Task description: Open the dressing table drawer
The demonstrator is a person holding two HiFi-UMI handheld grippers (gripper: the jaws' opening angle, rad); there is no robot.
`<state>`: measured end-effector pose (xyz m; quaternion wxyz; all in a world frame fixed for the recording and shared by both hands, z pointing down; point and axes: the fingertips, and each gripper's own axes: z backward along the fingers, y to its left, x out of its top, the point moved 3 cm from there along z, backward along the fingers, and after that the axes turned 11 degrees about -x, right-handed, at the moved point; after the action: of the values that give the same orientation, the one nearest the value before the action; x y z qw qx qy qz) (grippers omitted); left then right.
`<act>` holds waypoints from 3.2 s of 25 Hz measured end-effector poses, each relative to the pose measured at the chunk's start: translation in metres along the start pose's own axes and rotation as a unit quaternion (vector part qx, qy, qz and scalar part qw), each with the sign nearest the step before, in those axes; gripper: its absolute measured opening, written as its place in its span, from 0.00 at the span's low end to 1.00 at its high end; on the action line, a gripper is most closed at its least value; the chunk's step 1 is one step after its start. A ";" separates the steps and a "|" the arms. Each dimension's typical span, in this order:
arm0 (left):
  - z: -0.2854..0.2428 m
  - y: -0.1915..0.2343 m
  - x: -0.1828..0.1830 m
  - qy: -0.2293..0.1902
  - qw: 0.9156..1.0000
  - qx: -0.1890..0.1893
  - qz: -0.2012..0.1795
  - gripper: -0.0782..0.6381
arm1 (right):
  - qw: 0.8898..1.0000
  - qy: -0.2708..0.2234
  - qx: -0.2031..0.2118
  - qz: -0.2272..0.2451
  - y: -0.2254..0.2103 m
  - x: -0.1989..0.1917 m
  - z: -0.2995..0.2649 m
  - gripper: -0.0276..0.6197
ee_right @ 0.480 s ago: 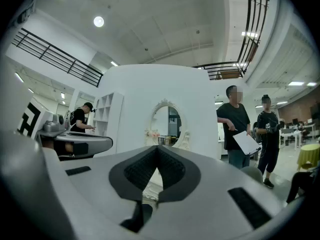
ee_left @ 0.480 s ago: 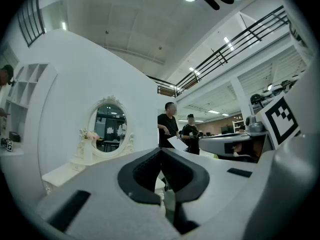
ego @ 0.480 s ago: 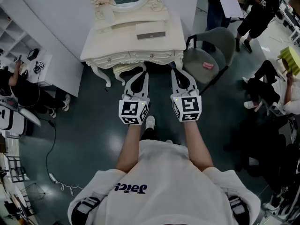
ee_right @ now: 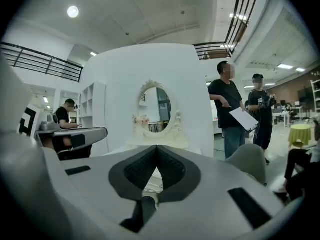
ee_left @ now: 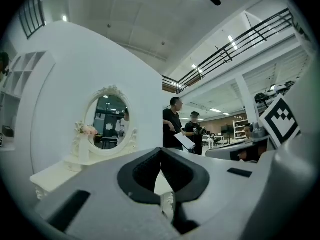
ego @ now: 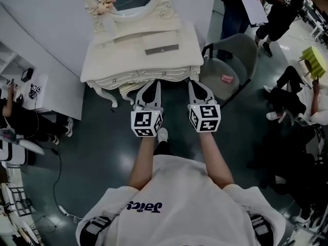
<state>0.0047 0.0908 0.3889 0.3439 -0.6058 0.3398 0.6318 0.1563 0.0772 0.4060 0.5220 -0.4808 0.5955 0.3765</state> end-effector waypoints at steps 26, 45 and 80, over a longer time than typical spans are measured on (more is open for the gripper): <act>-0.145 0.227 -0.077 0.059 0.991 -0.090 0.075 0.13 | 0.989 0.146 -0.017 -0.017 0.078 -0.047 -0.273 0.05; -0.244 0.277 -0.133 0.103 0.987 -0.076 0.098 0.13 | 0.952 0.296 0.006 -0.077 0.025 -0.153 -0.402 0.06; -0.297 0.340 -0.179 0.142 0.981 -0.034 0.130 0.13 | 0.920 0.386 0.033 -0.048 0.027 -0.223 -0.486 0.15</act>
<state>-0.1197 -0.3458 0.5615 0.1861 -0.6513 0.4396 0.5898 0.0020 -0.3380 0.7074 0.2845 -0.5996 0.7390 0.1157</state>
